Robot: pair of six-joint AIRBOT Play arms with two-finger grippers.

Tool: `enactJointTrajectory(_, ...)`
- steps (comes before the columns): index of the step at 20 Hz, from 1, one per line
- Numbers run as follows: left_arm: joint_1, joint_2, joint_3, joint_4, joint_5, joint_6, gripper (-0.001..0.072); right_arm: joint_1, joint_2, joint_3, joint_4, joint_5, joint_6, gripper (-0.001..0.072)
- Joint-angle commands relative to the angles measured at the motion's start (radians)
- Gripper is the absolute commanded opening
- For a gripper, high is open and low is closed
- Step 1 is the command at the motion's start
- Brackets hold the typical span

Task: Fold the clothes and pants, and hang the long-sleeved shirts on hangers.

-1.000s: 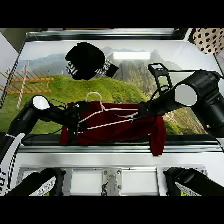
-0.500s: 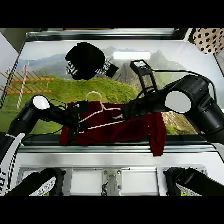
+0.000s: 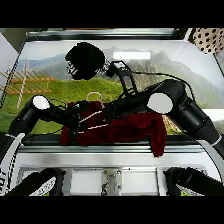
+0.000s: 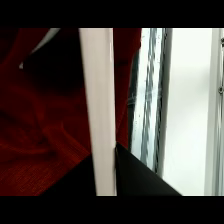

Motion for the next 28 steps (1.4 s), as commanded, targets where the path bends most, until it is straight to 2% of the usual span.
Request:
enactJointTrajectory(1,-0.001,0.0,0.001,0.0,0.0,0.0,0.0017,0.016,-0.023,0.006,0.024,-0.044,-0.011,0.0027)
enactJointTrajectory(6,-0.001,0.0,0.001,0.0,0.0,0.0,0.0017,0.017,-0.026,0.006,0.026,-0.049,-0.034,0.0035)
enactJointTrajectory(7,-0.001,0.0,0.001,0.0,0.0,0.0,0.0017,0.017,-0.026,0.006,0.026,-0.049,-0.042,0.0064)
enactJointTrajectory(9,-0.001,0.0,0.001,0.0,-0.001,0.0,0.0016,0.017,-0.026,0.006,0.026,-0.049,-0.046,0.0423)
enactJointTrajectory(10,-0.001,0.0,0.001,0.0,-0.001,0.0,0.0017,0.017,-0.024,0.006,0.026,-0.048,-0.058,0.046)
enactJointTrajectory(13,-0.001,0.0,0.001,0.0,-0.002,0.0,0.0017,0.011,-0.014,0.023,0.025,-0.004,-0.068,0.0463)
enactJointTrajectory(14,-0.001,0.0,0.001,0.0,-0.001,0.0,0.0017,0.005,-0.014,0.042,0.025,0.039,-0.075,0.0546)
enactJointTrajectory(15,-0.001,0.0,0.001,0.0,-0.001,0.0,0.0016,-0.006,-0.014,0.062,0.025,0.08,-0.081,0.066)
enactJointTrajectory(19,-0.001,0.0,0.001,0.0,-0.001,0.0,0.0017,-0.043,-0.014,0.137,0.026,0.204,-0.097,0.0674)
enactJointTrajectory(20,-0.001,0.0,0.001,0.0,-0.001,0.0,0.0017,-0.052,-0.014,0.146,0.035,0.225,-0.127,0.0674)
enactJointTrajectory(28,-0.001,0.0,0.001,0.0,-0.001,0.0,0.0017,-0.06,-0.015,0.15,0.05,0.259,-0.232,0.0674)
